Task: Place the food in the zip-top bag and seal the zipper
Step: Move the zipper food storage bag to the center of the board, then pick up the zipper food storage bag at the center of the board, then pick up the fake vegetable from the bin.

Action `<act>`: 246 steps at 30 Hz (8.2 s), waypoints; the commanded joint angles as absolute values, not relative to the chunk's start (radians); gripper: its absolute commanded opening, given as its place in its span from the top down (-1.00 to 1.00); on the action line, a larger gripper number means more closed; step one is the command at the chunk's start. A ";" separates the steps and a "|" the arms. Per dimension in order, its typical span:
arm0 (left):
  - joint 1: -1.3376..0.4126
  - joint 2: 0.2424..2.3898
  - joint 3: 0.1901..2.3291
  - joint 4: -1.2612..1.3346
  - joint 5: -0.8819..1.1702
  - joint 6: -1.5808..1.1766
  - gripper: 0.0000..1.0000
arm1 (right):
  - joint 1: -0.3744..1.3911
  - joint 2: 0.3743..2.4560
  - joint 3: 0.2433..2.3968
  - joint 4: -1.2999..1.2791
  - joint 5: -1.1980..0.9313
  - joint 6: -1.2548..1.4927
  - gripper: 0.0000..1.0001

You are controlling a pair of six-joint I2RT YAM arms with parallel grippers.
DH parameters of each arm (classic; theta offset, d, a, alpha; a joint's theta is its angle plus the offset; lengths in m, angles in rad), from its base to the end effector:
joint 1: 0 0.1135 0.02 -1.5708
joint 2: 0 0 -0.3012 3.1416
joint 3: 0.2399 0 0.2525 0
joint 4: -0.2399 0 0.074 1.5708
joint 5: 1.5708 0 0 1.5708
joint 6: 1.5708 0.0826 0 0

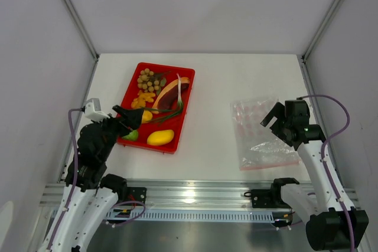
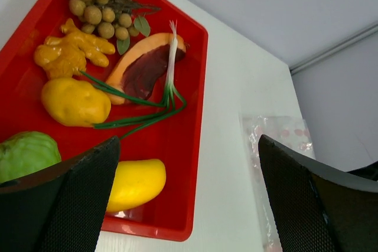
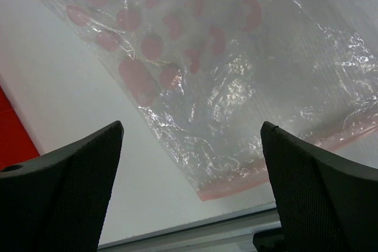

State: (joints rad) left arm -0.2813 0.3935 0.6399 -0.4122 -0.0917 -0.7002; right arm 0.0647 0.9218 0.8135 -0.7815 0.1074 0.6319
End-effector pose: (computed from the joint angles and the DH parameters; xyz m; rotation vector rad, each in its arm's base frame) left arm 0.1166 -0.0258 0.3212 -0.4372 1.7247 -0.6374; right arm 0.1867 0.0032 0.2653 0.7336 2.3495 0.1732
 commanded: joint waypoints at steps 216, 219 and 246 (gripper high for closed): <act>-0.316 2.143 1.750 -0.951 -0.072 -0.319 0.10 | 0.604 1.002 1.075 -0.543 -0.044 0.276 1.00; -0.333 2.149 1.764 -0.965 -0.101 -0.307 0.21 | 0.609 0.999 1.086 -0.555 -0.038 0.275 1.00; -0.356 1.948 1.650 -0.839 -0.126 -0.337 0.98 | 0.661 0.950 1.129 -0.612 0.028 0.293 1.00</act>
State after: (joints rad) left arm -0.3550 2.0224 1.6104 -0.8761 -0.1738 -0.3397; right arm 0.6529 0.9646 1.0916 -0.6247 0.0113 0.2802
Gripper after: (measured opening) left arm 0.008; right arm 0.006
